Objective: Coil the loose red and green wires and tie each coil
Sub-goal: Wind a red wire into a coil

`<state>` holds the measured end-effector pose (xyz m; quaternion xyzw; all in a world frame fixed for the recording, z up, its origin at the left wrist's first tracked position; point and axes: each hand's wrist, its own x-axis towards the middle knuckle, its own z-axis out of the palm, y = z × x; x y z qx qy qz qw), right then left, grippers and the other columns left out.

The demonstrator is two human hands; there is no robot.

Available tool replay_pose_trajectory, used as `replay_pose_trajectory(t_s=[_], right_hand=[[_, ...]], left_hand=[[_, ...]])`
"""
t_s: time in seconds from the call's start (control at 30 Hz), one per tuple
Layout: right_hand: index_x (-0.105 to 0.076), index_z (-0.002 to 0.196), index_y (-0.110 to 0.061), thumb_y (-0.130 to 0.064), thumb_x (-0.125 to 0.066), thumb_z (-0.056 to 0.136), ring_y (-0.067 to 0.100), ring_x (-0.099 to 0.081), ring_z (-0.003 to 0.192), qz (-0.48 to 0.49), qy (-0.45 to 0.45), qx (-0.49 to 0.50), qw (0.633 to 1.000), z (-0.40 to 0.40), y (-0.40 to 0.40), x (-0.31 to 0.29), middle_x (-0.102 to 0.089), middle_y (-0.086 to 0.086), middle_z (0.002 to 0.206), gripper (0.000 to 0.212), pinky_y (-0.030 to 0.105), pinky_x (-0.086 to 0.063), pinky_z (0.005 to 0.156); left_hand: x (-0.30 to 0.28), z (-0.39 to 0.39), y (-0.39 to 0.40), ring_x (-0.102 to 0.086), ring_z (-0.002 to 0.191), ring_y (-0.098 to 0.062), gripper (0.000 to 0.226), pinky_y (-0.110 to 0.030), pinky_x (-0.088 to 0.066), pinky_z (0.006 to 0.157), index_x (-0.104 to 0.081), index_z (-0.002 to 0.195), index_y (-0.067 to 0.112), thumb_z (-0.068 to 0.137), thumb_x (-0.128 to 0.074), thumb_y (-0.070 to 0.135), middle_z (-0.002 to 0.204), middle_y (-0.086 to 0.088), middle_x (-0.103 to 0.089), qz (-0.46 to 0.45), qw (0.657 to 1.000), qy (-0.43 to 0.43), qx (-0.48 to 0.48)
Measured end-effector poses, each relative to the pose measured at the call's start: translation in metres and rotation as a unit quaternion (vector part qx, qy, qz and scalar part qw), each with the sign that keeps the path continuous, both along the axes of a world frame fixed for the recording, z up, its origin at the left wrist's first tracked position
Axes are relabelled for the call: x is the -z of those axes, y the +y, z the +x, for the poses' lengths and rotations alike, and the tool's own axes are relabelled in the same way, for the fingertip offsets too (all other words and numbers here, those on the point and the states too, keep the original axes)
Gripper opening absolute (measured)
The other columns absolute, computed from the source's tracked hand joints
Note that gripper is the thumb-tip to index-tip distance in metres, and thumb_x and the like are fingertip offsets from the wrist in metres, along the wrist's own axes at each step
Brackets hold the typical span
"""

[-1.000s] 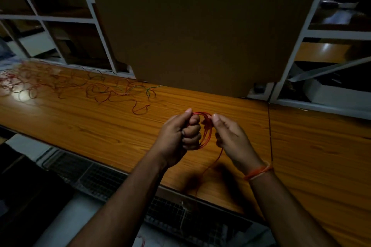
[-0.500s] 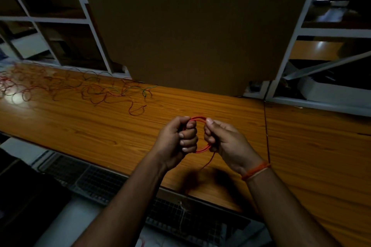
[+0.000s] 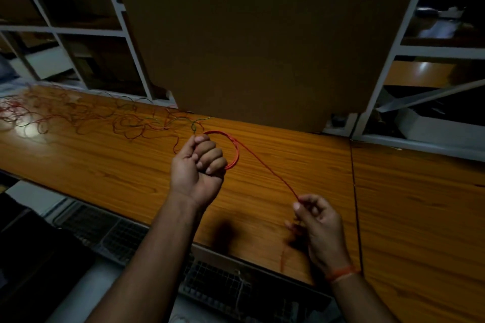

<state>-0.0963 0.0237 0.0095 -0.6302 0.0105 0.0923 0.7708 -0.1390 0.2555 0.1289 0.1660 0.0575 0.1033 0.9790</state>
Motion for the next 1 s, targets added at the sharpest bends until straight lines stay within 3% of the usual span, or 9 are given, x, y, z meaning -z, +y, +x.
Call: replay_pose_trajectory(t_s=[0.07, 0.17, 0.27, 0.33, 0.47, 0.6, 0.7, 0.83, 1.0], right_hand=[[-0.073, 0.081, -0.021, -0.009, -0.077, 0.088, 0.008, -0.066, 0.068, -0.13, -0.079, 0.037, 0.988, -0.005, -0.006, 0.004, -0.071, -0.01, 0.073, 0.014, 0.027, -0.053, 0.065], [-0.077, 0.079, -0.027, -0.016, -0.078, 0.087, -0.005, -0.065, 0.082, -0.282, -0.247, -0.047, 0.926, -0.012, -0.01, -0.017, -0.072, -0.019, 0.08, 0.014, 0.01, -0.046, 0.07], [-0.079, 0.087, -0.026, -0.027, -0.073, 0.09, -0.001, -0.063, 0.08, -0.317, -0.39, -0.149, 0.852, -0.016, -0.01, -0.041, -0.067, -0.018, 0.082, 0.007, 0.016, -0.046, 0.066], [-0.078, 0.093, -0.023, -0.028, -0.07, 0.093, 0.003, -0.062, 0.078, -0.295, -0.424, -0.185, 0.836, -0.018, -0.009, -0.06, -0.064, -0.013, 0.082, 0.01, 0.021, -0.047, 0.064], [-0.076, 0.097, -0.024, -0.023, -0.068, 0.097, 0.01, -0.062, 0.081, -0.248, -0.458, -0.181, 0.834, -0.021, -0.005, -0.103, -0.063, -0.009, 0.087, 0.008, 0.027, -0.048, 0.065], [-0.076, 0.094, -0.024, -0.016, -0.072, 0.094, 0.006, -0.061, 0.081, -0.255, -0.48, -0.161, 0.823, -0.007, 0.007, -0.131, -0.061, -0.017, 0.086, 0.01, 0.015, -0.042, 0.067], [-0.076, 0.1, -0.022, -0.013, -0.071, 0.093, 0.009, -0.063, 0.088, -0.252, -0.483, -0.158, 0.823, 0.004, 0.015, -0.141, -0.064, -0.012, 0.09, 0.012, 0.019, -0.049, 0.072], [-0.075, 0.104, -0.017, -0.01, -0.07, 0.094, 0.009, -0.065, 0.096, -0.206, -0.453, -0.135, 0.857, 0.016, 0.024, -0.14, -0.066, -0.01, 0.098, 0.013, 0.023, -0.055, 0.079], [-0.072, 0.109, -0.024, -0.024, -0.07, 0.095, 0.01, -0.066, 0.097, -0.191, -0.373, -0.107, 0.901, 0.026, 0.027, -0.118, -0.064, -0.012, 0.107, 0.014, 0.035, -0.059, 0.081]], left_hand=[[0.0, 0.001, -0.001, -0.023, 0.047, -0.003, 0.042, -0.017, -0.017, 0.045, -0.056, 0.072, 0.018, 0.109, -0.037, 0.028, 0.058, 0.011, -0.029, 0.001, 1.0, 0.006, -0.016], [0.002, 0.005, -0.008, -0.029, 0.047, -0.002, 0.035, -0.016, -0.022, 0.046, -0.055, 0.082, 0.017, 0.108, -0.038, 0.032, 0.059, 0.011, -0.035, 0.027, 0.999, 0.017, -0.037], [0.006, 0.008, -0.016, -0.035, 0.048, -0.004, 0.031, -0.017, -0.029, 0.047, -0.052, 0.091, 0.016, 0.11, -0.036, 0.035, 0.061, 0.009, -0.039, 0.127, 0.989, 0.039, -0.065], [0.01, 0.008, -0.022, -0.038, 0.053, -0.007, 0.028, -0.02, -0.033, 0.051, -0.052, 0.097, 0.015, 0.11, -0.036, 0.034, 0.064, 0.006, -0.041, 0.24, 0.966, 0.059, -0.082], [0.019, 0.001, -0.036, -0.049, 0.056, -0.014, 0.029, -0.025, -0.04, 0.054, -0.052, 0.1, 0.01, 0.111, -0.035, 0.03, 0.062, 0.0, -0.053, 0.448, 0.891, 0.051, -0.053], [0.023, -0.005, -0.048, -0.042, 0.05, -0.016, 0.032, -0.026, -0.035, 0.048, -0.051, 0.092, 0.008, 0.112, -0.033, 0.026, 0.06, -0.006, -0.046, 0.55, 0.835, 0.005, 0.011], [0.023, -0.005, -0.052, -0.027, 0.05, -0.012, 0.036, -0.023, -0.025, 0.046, -0.053, 0.085, 0.014, 0.109, -0.037, 0.035, 0.06, -0.001, -0.034, 0.527, 0.849, -0.007, 0.038], [0.025, -0.005, -0.047, -0.022, 0.051, -0.011, 0.046, -0.024, -0.02, 0.047, -0.06, 0.095, 0.012, 0.104, -0.035, 0.049, 0.06, 0.004, -0.031, 0.494, 0.866, 0.002, 0.069], [0.016, -0.01, -0.045, -0.021, 0.05, -0.01, 0.032, -0.023, -0.02, 0.046, -0.055, 0.086, 0.016, 0.106, -0.042, 0.037, 0.059, 0.007, -0.031, 0.45, 0.887, -0.025, 0.1]])
